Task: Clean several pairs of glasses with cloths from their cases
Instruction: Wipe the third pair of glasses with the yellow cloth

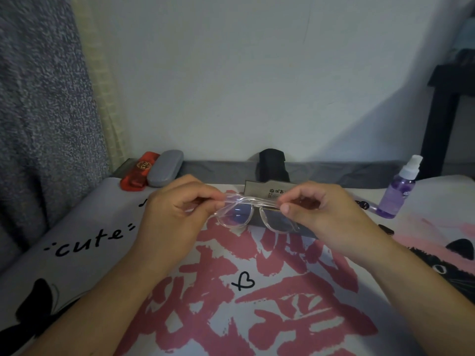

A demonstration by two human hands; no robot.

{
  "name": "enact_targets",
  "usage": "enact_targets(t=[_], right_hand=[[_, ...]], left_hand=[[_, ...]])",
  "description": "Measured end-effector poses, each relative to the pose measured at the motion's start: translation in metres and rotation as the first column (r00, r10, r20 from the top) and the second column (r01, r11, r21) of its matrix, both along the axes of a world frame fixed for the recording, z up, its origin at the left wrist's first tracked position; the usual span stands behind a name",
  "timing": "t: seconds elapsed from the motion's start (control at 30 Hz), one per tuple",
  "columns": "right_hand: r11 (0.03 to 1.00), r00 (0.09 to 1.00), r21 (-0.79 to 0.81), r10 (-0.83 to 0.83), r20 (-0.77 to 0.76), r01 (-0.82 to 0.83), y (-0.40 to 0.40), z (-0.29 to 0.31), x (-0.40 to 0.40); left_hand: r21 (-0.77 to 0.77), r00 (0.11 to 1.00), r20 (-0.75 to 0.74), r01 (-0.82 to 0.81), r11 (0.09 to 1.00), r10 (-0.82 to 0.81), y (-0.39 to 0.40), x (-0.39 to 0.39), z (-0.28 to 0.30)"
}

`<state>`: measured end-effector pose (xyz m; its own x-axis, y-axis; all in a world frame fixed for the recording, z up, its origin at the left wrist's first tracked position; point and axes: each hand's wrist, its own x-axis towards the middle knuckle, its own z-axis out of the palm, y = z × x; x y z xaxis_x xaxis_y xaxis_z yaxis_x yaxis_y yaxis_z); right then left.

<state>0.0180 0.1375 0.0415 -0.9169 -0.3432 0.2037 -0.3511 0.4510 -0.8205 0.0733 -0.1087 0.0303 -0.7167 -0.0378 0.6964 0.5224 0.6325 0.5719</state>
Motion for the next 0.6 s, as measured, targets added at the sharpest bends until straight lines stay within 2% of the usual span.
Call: enact_targets(t=[0.13, 0.27, 0.43, 0.5, 0.6], right_hand=[[0.998, 0.997, 0.043, 0.043, -0.069, -0.041, 0.001, 0.004, 0.002], [0.982, 0.973, 0.113, 0.169, -0.156, -0.152, 0.005, 0.008, 0.007], [0.904, 0.934, 0.382, 0.287, -0.215, -0.190, 0.017, 0.016, 0.007], [0.899, 0.894, 0.418, 0.288, -0.343, -0.129, 0.016, 0.010, 0.004], [0.922, 0.797, 0.385, 0.271, -0.540, -0.053, 0.008, 0.000, 0.004]], left_hand=[[-0.193, 0.991, -0.130, 0.017, 0.981, -0.043, 0.001, 0.006, 0.005], [-0.362, 0.971, -0.176, 0.086, 0.928, -0.159, 0.009, 0.013, 0.006], [-0.496, 0.931, -0.216, 0.156, 0.854, -0.295, 0.020, 0.013, -0.003], [-0.485, 0.939, -0.214, 0.137, 0.864, -0.270, 0.022, 0.012, -0.006], [-0.313, 0.972, -0.189, 0.076, 0.947, -0.141, 0.020, 0.010, -0.008]])
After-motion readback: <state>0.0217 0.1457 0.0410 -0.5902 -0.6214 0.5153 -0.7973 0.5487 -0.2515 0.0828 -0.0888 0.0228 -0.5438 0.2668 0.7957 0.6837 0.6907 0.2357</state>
